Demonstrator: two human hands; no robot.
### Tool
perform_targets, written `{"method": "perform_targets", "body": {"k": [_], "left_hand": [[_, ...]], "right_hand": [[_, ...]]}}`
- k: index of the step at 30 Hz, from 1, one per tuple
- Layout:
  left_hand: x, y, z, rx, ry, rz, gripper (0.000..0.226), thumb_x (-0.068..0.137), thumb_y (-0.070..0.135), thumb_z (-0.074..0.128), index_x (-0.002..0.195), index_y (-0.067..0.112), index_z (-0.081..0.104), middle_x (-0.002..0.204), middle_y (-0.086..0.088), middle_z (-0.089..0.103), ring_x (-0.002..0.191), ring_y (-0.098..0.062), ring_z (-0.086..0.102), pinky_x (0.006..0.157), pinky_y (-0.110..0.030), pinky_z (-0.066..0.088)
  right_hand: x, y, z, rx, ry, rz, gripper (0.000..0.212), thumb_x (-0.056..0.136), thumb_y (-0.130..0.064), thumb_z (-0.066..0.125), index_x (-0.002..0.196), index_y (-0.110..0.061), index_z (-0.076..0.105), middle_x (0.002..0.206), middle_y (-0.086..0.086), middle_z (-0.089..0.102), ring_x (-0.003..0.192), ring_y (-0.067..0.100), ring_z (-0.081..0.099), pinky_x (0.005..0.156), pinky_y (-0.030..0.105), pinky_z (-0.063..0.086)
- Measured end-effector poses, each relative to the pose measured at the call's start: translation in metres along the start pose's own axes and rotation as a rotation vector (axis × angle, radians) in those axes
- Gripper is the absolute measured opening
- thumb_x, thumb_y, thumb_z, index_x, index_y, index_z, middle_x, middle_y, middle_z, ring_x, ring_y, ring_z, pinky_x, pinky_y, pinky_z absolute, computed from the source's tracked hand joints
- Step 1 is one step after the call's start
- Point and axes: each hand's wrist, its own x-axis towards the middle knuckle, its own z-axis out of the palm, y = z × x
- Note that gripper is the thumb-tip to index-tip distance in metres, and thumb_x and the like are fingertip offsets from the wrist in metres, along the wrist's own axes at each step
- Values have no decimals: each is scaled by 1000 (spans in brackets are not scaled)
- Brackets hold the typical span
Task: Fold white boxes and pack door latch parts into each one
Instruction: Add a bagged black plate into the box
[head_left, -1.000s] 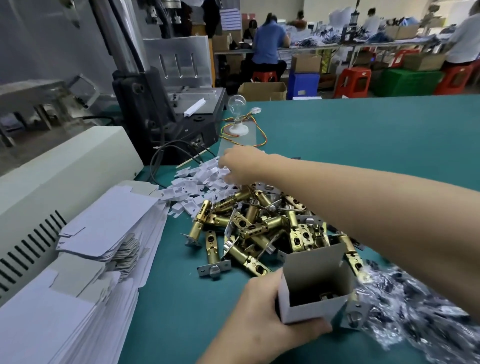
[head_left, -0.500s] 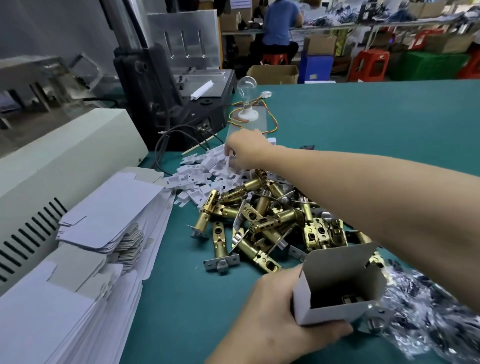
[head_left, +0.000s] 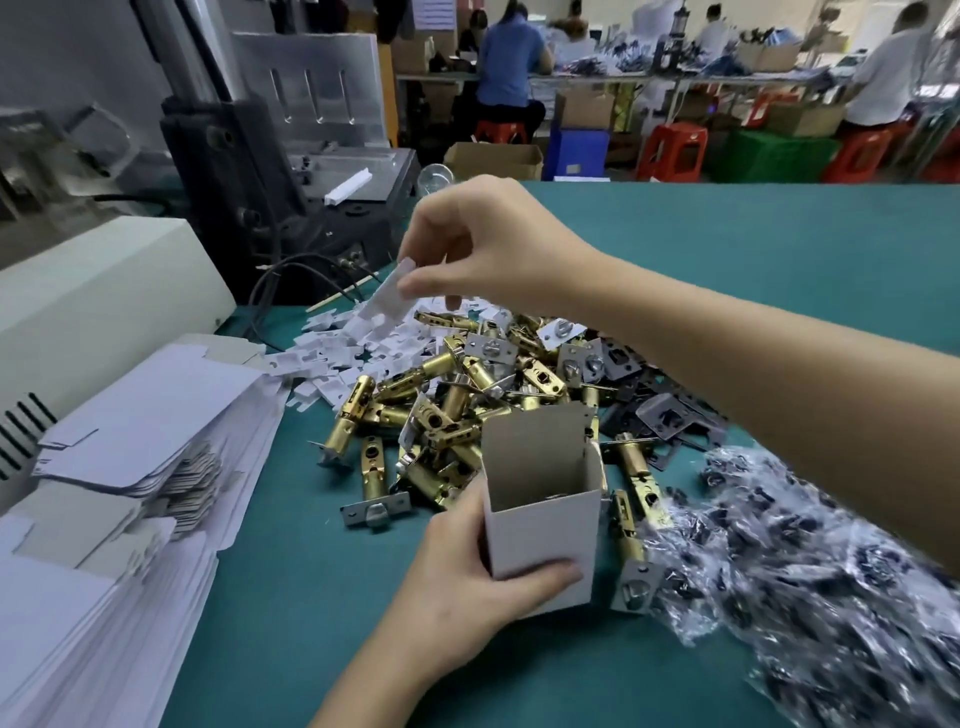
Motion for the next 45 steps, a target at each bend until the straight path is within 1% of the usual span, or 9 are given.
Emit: {"method": "perform_targets", "body": {"k": [5,10,14,24,29,32,35,39,45], "left_hand": [[-1,5,1,-2,66,-14,58,69,50,89,113,66,56,114,25,73,104,4,70,80,-13,55],[-2,8,3,8,86,5,60,68,52,89,117,62,56,115,21,74,106,-2,71,84,-21,59],[-4,7,3,43,85,7,59,67,54,89,115,61,56,112,20,74,103,-3,71,82,-24,61],[-2,5,3,69,86,-1,61,63,59,91,113,65,56,111,19,74,101,-4,71,81,-26,61],[-3,7,3,88,75,22,63,64,57,89,115,67,54,114,24,73,105,1,70,81,-16,56],[-4,8,3,102,72,31,67,64,58,88,119,69,51,117,28,71,110,3,68,84,-12,54],[-4,8,3,111,71,36,70,64,58,88,121,71,50,118,28,71,110,4,67,84,-11,54],[-2,7,3,112,73,32,70,62,58,88,120,73,50,116,29,71,108,4,68,83,-11,54],[-1,5,3,120,74,30,70,63,57,88,120,73,50,118,29,71,110,4,67,83,-10,54]], "right_hand": [[-76,-32,-34,-33,-27,-4,9,87,-23,82,90,-16,77,79,-13,73,70,3,68,65,12,47],[-113,-36,-28,-266,-122,50,9,88,-29,81,93,-22,78,82,-15,72,71,6,60,72,31,51],[-119,-39,-18,-441,-209,57,6,92,-37,74,96,-32,76,84,-20,66,75,0,50,72,29,48],[-118,-58,10,-666,-382,-9,22,104,-33,53,108,-36,74,106,-14,71,103,15,59,81,38,55],[-128,-40,-19,-407,-12,75,17,101,-30,60,106,-29,77,96,-15,73,91,8,62,80,34,53],[-131,12,-54,-396,238,350,17,100,-27,61,106,-24,77,95,-11,74,86,10,65,81,37,57],[-146,69,-71,-571,-66,693,21,99,-29,63,113,-21,76,109,0,76,93,18,67,87,36,57],[-171,108,-56,-636,-506,851,43,92,-46,72,125,-18,69,115,1,73,100,20,66,92,37,57],[-180,125,-42,-593,-344,864,57,85,-60,73,113,-10,70,107,5,74,97,23,68,87,41,58]]}}
